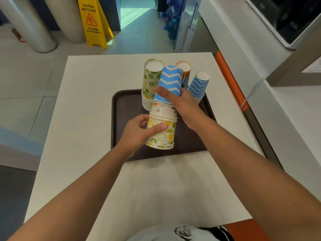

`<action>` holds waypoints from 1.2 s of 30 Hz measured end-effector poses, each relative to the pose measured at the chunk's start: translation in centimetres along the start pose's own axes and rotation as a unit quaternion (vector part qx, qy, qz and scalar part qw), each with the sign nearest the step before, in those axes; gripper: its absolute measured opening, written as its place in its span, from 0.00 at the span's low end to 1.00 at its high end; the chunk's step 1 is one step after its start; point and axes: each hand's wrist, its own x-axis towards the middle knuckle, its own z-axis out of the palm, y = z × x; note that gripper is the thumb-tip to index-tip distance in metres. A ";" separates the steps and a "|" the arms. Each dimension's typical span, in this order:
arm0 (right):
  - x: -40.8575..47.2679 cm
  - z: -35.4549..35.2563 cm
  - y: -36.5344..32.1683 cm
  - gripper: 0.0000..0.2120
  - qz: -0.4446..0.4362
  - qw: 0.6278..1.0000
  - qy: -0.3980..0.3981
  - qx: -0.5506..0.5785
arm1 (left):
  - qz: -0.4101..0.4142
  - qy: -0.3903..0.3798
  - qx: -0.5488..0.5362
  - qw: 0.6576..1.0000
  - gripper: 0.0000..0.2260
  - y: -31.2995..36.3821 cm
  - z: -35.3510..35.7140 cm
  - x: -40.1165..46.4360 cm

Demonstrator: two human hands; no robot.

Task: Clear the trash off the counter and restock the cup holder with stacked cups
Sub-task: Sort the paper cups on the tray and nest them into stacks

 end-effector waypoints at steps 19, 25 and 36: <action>4.5 -10.1 -4.2 0.28 -0.012 0.989 0.130 0.070 | -0.033 -0.037 -0.006 0.999 0.25 -0.7 7.0 1.3; 8.3 -12.7 -6.0 0.32 -0.006 0.988 0.138 0.072 | -0.022 -0.002 -0.040 0.999 0.27 -0.5 7.3 1.9; 11.9 -13.0 2.9 0.26 -0.094 0.966 0.200 -0.132 | -0.025 0.058 -0.048 0.997 0.24 -0.9 6.9 2.4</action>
